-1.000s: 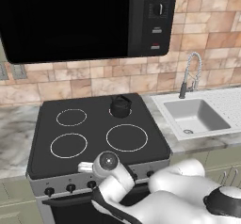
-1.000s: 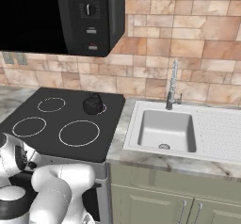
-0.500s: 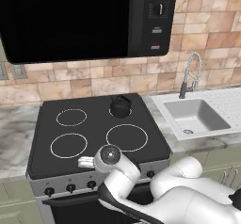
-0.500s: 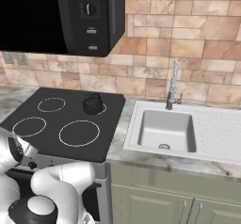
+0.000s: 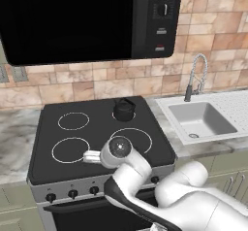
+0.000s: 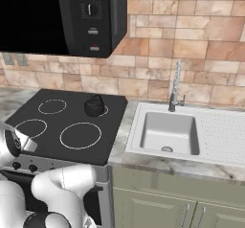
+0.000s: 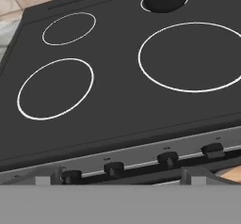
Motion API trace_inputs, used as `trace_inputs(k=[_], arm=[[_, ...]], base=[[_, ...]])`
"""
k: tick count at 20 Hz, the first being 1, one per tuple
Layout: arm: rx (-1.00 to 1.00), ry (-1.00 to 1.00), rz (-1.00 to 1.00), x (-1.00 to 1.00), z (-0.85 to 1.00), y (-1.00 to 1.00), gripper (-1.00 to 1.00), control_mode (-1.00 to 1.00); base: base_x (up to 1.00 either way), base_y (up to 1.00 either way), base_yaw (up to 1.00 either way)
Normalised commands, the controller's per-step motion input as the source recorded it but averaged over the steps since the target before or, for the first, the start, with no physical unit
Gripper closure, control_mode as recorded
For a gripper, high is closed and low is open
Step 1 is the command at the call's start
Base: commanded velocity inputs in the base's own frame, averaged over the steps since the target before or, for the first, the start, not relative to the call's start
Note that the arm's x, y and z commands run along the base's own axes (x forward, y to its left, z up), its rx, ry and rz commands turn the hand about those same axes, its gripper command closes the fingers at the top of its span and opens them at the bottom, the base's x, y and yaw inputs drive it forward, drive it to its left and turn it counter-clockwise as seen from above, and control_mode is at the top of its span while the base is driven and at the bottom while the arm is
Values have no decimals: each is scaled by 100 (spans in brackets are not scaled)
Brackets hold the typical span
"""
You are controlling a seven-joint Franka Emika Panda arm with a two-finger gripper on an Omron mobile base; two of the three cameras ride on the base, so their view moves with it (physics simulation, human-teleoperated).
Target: The kettle is done boiling. Turn off the stove, then wait for 300 timesteps before moving the kettle to the dining table.
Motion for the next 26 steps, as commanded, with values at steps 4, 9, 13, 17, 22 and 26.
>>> trace_inputs(k=[4, 9, 13, 17, 22, 26], arm=[[0, 0, 0, 0, 42, -24, -100, -100], [0, 0, 0, 0, 41, -29, -100, -100], [0, 0, 1, 0, 33, -36, -100, -100], [0, 0, 3, 0, 21, -40, -100, -100], [1, 0, 4, 0, 15, -41, -100, -100], [3, 0, 4, 0, 15, -43, -100, -100]], base=[[0, 0, 0], [0, 0, 0], [0, 0, 0], [0, 0, 0], [0, 0, 0], [0, 0, 0]])
